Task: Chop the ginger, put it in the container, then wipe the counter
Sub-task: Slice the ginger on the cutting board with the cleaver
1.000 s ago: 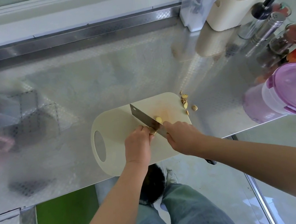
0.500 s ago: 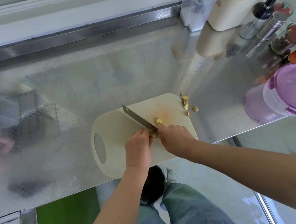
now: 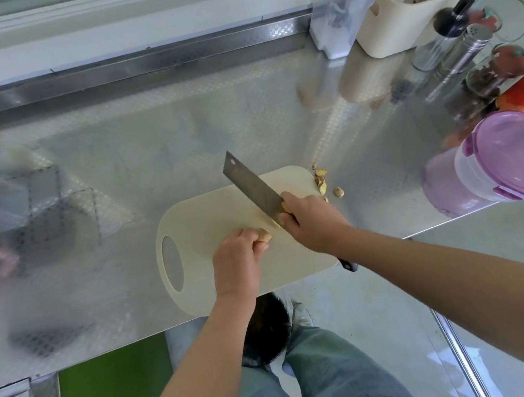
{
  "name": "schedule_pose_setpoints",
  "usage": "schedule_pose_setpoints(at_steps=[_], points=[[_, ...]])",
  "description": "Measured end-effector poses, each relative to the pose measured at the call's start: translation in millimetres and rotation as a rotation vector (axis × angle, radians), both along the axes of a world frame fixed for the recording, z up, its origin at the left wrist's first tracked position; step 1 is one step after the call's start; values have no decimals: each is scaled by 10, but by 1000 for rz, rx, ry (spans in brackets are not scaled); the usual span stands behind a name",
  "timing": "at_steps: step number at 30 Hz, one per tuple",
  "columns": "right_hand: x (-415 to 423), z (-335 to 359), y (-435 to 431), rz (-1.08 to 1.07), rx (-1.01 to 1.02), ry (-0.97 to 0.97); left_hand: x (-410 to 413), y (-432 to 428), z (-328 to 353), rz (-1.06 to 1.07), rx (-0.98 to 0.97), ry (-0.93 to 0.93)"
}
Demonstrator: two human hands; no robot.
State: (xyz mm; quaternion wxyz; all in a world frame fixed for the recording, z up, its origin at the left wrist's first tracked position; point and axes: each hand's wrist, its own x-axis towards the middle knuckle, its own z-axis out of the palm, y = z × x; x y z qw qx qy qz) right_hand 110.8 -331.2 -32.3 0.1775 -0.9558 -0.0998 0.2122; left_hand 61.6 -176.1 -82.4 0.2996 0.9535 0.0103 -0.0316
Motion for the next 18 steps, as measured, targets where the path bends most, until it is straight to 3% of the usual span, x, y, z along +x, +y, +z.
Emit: schedule_pose_setpoints(at_steps=[8, 18], points=[[-120, 255, 19, 222, -115, 14, 1, -14, 36, 35, 26, 29], [-167, 295, -21, 211, -125, 16, 18, -9, 34, 42, 34, 28]])
